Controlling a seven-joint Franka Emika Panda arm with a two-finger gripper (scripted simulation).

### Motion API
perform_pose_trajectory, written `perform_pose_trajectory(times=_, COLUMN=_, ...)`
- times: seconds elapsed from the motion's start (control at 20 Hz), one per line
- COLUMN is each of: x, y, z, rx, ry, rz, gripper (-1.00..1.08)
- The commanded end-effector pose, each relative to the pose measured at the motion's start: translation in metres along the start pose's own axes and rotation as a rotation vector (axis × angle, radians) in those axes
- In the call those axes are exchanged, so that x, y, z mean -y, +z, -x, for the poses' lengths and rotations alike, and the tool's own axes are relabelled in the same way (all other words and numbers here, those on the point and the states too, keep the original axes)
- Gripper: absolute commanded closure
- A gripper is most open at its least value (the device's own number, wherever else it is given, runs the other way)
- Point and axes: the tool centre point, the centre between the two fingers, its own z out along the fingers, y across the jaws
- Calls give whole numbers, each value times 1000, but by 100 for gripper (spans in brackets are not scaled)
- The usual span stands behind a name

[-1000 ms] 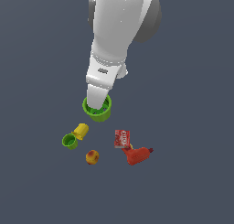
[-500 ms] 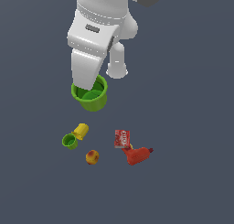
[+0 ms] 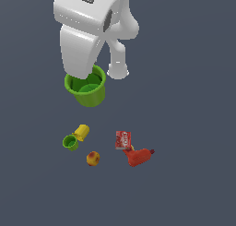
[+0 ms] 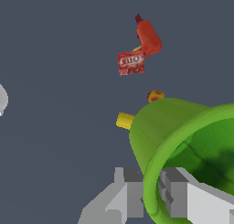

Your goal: Pick up a designated object from a clutter of objects.

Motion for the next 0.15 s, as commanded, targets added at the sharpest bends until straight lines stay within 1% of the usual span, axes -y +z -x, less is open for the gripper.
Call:
perform_pose_trajectory(times=0.0, x=-1, y=-4, z=1, rx=0, ry=0, rz=2, gripper=108)
perform_pose_trajectory(times=0.1, x=-1, y=-5, z=2, rx=0, ry=0, rz=2, gripper=108)
